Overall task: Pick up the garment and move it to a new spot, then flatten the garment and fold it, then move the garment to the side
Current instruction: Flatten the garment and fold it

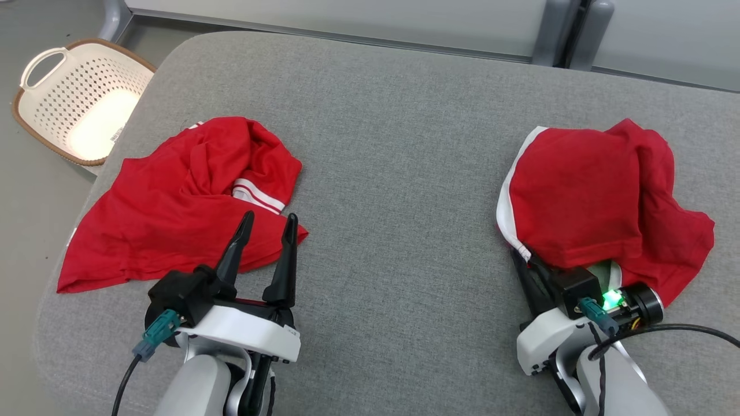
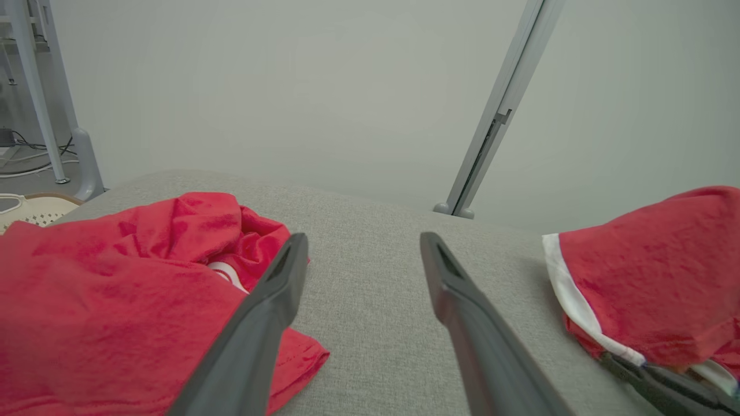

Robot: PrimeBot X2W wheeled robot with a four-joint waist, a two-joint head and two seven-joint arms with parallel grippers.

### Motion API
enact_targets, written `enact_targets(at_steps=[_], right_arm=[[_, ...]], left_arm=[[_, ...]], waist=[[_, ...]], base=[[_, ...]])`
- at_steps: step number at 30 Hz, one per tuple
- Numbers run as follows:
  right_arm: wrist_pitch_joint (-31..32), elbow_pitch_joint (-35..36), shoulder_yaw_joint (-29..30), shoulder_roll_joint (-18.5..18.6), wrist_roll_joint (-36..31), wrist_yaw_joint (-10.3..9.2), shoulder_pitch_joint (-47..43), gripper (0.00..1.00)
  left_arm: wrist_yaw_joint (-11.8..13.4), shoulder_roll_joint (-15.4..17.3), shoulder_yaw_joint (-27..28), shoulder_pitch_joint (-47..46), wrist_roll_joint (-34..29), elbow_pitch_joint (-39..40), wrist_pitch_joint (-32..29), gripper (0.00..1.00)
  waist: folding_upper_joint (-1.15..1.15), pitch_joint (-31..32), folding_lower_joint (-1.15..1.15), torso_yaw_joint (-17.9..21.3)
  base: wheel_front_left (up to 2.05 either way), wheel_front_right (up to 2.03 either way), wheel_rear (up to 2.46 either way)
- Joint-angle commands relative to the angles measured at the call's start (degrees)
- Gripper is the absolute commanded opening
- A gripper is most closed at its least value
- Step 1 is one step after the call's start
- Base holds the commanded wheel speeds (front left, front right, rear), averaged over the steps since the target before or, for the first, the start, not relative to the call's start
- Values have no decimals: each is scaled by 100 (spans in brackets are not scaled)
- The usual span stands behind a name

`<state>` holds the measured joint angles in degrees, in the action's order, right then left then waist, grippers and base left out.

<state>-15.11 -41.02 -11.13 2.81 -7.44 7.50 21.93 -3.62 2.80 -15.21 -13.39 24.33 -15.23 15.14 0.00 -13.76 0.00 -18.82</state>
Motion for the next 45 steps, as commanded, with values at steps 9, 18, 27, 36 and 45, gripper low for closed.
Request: enact_targets(at_steps=[9, 18, 27, 36, 45], right_arm=[[-6, 1130, -292, 14, 407, -2, -580, 0], [-7, 1758, -451, 634, 640, -3, -1610, 0], [113, 1649, 446, 1063, 573, -3, -2033, 26], [-13, 2131, 740, 498, 704, -3, -1746, 100], [-5, 3613, 189, 274, 973, -3, -1818, 100]], left_arm=[[13, 18, 220, 101, -136, -79, 2, 100], [-42, 19, 382, 228, -254, -115, 1, 100], [-93, 20, 256, 153, -284, -206, 1, 100], [-117, 20, 209, 115, -303, -292, 1, 100], [-108, 18, 170, 79, -201, -243, 1, 100]], waist=[[0, 379, 0, 727], [0, 647, 0, 1574], [0, 648, 0, 2043], [0, 654, 0, 2066], [0, 655, 0, 1778]], base=[[0, 0, 0], [0, 0, 0], [0, 0, 0], [0, 0, 0], [0, 0, 0]])
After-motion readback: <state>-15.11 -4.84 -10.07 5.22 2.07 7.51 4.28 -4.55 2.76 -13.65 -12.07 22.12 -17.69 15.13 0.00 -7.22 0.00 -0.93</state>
